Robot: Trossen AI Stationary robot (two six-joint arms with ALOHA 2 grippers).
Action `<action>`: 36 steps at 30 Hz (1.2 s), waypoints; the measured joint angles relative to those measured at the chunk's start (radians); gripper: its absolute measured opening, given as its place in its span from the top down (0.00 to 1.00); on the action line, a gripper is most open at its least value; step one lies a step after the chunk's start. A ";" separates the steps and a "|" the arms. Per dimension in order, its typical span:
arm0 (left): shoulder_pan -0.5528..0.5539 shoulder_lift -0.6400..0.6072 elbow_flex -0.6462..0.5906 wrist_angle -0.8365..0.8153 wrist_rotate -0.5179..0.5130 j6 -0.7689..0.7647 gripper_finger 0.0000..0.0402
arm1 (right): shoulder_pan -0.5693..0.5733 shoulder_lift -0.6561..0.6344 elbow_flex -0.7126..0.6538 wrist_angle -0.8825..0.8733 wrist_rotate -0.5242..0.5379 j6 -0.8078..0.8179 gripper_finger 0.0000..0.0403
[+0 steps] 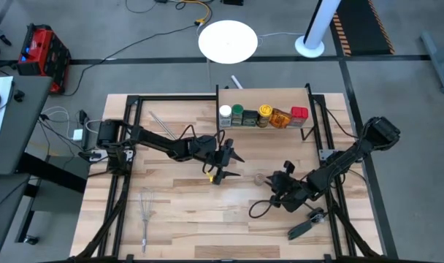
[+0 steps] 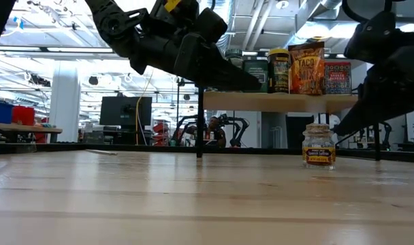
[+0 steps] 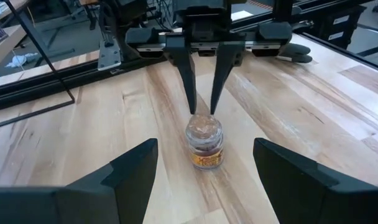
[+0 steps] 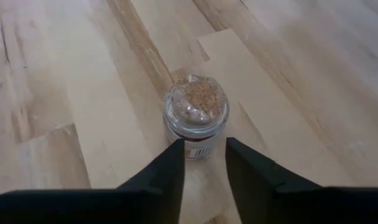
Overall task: Shelf spices
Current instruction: Put the transparent seasoning bottle on the shelf
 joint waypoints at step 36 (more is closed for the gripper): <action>0.000 0.000 0.000 -0.045 -0.032 0.024 0.36 | -0.047 0.000 0.000 0.044 -0.023 -0.080 0.41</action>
